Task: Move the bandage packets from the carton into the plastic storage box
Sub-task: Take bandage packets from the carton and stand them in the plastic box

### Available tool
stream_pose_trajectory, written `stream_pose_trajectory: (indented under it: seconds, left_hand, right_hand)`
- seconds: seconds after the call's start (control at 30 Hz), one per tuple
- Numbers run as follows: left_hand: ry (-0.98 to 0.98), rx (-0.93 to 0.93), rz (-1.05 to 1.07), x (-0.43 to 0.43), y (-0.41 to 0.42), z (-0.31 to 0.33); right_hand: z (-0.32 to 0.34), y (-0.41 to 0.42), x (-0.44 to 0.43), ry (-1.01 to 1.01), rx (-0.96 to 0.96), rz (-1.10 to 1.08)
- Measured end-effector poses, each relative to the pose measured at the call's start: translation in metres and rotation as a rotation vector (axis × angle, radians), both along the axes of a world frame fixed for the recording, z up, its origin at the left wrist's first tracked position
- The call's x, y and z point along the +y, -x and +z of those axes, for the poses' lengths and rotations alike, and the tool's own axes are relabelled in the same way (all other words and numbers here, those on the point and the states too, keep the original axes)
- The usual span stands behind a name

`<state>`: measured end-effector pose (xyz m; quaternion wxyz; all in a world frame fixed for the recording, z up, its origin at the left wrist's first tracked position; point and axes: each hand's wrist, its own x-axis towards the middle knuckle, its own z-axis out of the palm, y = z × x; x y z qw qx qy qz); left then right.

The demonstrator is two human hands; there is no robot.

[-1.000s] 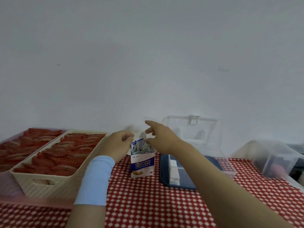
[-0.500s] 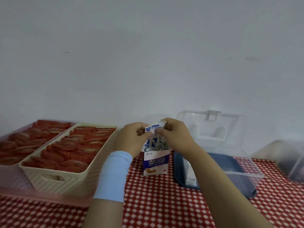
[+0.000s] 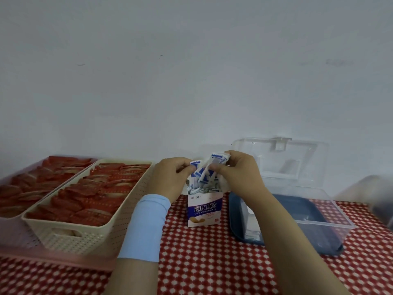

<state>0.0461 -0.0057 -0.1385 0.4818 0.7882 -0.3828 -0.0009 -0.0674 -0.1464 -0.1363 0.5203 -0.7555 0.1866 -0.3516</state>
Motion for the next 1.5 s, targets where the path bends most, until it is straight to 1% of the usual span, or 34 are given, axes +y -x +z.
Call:
stream_pose_trajectory:
  seconds: [0.1, 0.17, 0.2, 0.23, 0.27, 0.33, 0.37, 0.4, 0.5, 0.63, 0.7, 0.8, 0.93, 1.03, 1.1, 1.23, 1.33, 1.43, 1.5]
  left_hand:
    - [-0.126, -0.066, 0.013, 0.002, 0.002, 0.004]
    - [-0.258, -0.146, 0.020, 0.000, 0.007, 0.008]
    - [-0.298, -0.184, 0.037, -0.002, 0.009, 0.010]
    - [-0.283, -0.198, 0.053, -0.004, 0.011, 0.012]
    - [-0.197, -0.165, 0.061, -0.005, 0.011, 0.014]
    - [0.069, -0.017, 0.061, -0.003, 0.014, 0.023]
    - [0.154, 0.052, 0.036, -0.001, 0.016, 0.029]
    - [0.184, 0.105, -0.007, 0.001, 0.017, 0.034]
    - [0.140, 0.207, -0.136, 0.002, 0.023, 0.039]
    - [0.160, 0.328, -0.171, -0.001, 0.023, 0.032]
    - [0.168, 0.415, -0.221, 0.000, 0.023, 0.033]
    - [0.211, 0.533, -0.329, 0.001, 0.025, 0.035]
    - [0.240, 0.695, -0.513, 0.004, 0.029, 0.038]
    - [0.342, 0.846, -0.605, 0.004, 0.034, 0.040]
    - [0.375, 0.884, -0.605, 0.002, 0.035, 0.038]
    - [0.373, 0.924, -0.592, -0.001, 0.038, 0.033]
    - [0.380, 0.921, -0.570, -0.003, 0.039, 0.033]
    - [0.402, 0.922, -0.552, -0.004, 0.041, 0.034]
    - [0.404, 0.926, -0.556, -0.004, 0.042, 0.034]
  right_hand:
    - [0.006, 0.006, -0.006, -0.090, -0.119, -0.017]
    - [0.010, 0.010, -0.006, -0.143, -0.179, -0.016]
    - [0.011, 0.012, -0.006, -0.168, -0.193, -0.004]
    - [0.013, 0.013, -0.005, -0.187, -0.193, 0.017]
    - [0.014, 0.015, -0.004, -0.199, -0.181, 0.040]
    - [0.016, 0.018, -0.003, -0.211, -0.148, 0.091]
    - [0.016, 0.019, -0.002, -0.219, -0.136, 0.119]
    - [0.016, 0.020, -0.001, -0.228, -0.128, 0.149]
    - [0.017, 0.022, 0.001, -0.263, -0.146, 0.222]
    - [0.017, 0.023, 0.002, -0.295, -0.153, 0.269]
    - [0.017, 0.024, 0.002, -0.335, -0.145, 0.300]
    - [0.021, 0.026, 0.002, -0.385, -0.157, 0.334]
    - [0.026, 0.026, 0.003, -0.386, -0.192, 0.369]
    - [0.028, 0.027, 0.007, -0.363, -0.207, 0.377]
    - [0.028, 0.028, 0.010, -0.353, -0.214, 0.370]
    - [0.027, 0.030, 0.015, -0.332, -0.180, 0.380]
    - [0.027, 0.032, 0.017, -0.321, -0.179, 0.354]
    - [0.030, 0.035, 0.019, -0.247, -0.154, 0.352]
    - [0.032, 0.036, 0.020, -0.255, -0.164, 0.344]
